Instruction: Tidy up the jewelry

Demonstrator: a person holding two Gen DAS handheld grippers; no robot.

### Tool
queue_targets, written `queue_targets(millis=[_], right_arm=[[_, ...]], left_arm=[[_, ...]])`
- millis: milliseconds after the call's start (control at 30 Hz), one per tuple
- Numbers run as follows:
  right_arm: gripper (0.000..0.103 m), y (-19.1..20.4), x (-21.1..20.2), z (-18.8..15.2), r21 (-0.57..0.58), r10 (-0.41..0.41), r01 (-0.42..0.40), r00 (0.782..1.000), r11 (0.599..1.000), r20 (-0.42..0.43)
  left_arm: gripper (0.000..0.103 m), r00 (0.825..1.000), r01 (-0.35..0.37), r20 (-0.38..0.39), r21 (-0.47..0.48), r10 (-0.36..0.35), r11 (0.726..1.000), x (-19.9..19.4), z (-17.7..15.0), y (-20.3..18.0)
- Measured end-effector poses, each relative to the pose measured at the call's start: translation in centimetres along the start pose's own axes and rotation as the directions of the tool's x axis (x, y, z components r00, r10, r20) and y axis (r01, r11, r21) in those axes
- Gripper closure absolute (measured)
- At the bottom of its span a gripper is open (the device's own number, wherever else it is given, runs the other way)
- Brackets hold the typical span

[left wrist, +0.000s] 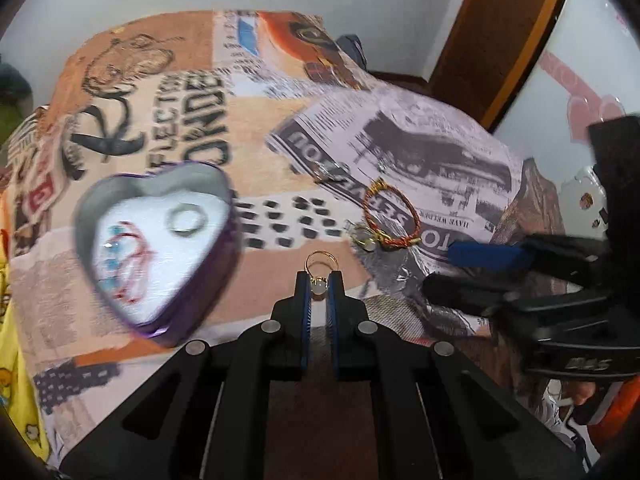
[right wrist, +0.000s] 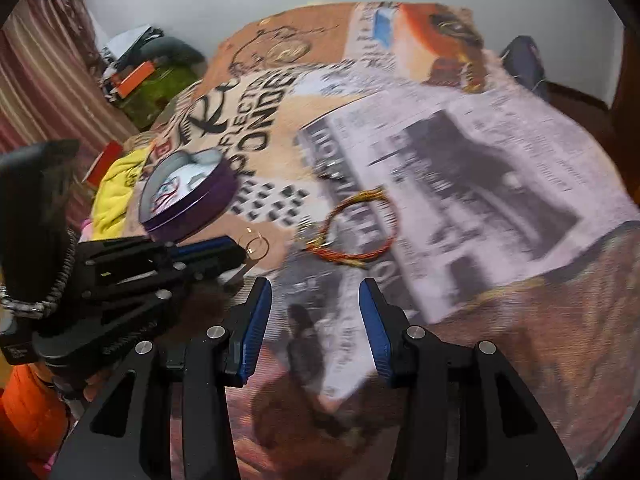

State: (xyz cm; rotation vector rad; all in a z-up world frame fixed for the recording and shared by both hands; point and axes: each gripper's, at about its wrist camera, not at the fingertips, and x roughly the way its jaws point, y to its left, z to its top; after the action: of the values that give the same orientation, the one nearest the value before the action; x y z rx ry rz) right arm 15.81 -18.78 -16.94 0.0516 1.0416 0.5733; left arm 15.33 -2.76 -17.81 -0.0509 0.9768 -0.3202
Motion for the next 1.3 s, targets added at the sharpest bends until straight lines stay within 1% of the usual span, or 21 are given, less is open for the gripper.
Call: queue_targets(millis=[67,133,200,333,400,467,533,700,867,1067,1300], right_arm=[[0.069,0.5,0.8,0.1,-0.005,0.017,-0.017,1.0,1.0,-0.015],[0.073,0.8,1.9,0.3,0.002,0.046,-0.046,0.998,0.999,-0.041],[0.074,0.9,2.7,0.5,0.011,0.056,-0.056,0.997,0.998,-0.055],[0.075,0.9,3.6,1.5,0.022,0.003,-0.002,0.999,1.0,-0.036],[0.078,0.8,3.8,1.9,0.024,-0.018,0.019,0.999,1.0,-0.03],[0.084,0.7,4.0,2.3,0.018,-0.041,0.042,0.999,0.999,-0.025],[0.087,0.8,4.2,2.5,0.007,-0.06,0.06,0.998,0.998,-0.018],[0.087,1.9,4.1,2.2,-0.045,-0.112,0.112,0.994,0.993,0.003],[0.087,2.2,3.0,2.4,-0.044,-0.099,0.1,0.995,0.994,0.019],[0.087,3.2,0.4,3.2,-0.058,-0.093,0.098,0.992,0.993,0.088],[0.087,5.1,-2.6,4.9,-0.076,-0.076,0.092,0.978,0.993,0.196]], left_arm=[[0.097,1.0,-0.004,0.027,-0.006,0.005,1.0,-1.2,0.0,0.5],[0.096,0.998,-0.01,0.056,-0.014,0.011,1.0,-2.4,0.2,1.0],[0.096,0.997,-0.011,0.077,-0.022,0.012,1.0,-3.2,0.3,1.5],[0.096,0.995,-0.015,0.1,-0.031,0.018,0.999,-3.8,0.4,2.0],[0.096,0.994,-0.016,0.104,-0.035,0.02,0.999,-3.9,0.3,2.3],[0.096,0.994,-0.009,0.106,-0.045,0.014,0.999,-3.8,0.1,2.6],[0.096,0.994,-0.005,0.105,-0.055,0.01,0.998,-3.8,-0.1,3.0],[0.096,0.995,-0.004,0.102,-0.073,0.012,0.997,-3.8,-0.3,3.7],[0.096,0.993,-0.012,0.116,-0.083,0.021,0.997,-4.5,-0.4,3.9],[0.096,0.987,-0.035,0.154,-0.089,0.049,0.995,-6.2,-0.2,3.9],[0.096,0.973,-0.065,0.213,-0.102,0.086,0.993,-8.8,0.3,4.5]])
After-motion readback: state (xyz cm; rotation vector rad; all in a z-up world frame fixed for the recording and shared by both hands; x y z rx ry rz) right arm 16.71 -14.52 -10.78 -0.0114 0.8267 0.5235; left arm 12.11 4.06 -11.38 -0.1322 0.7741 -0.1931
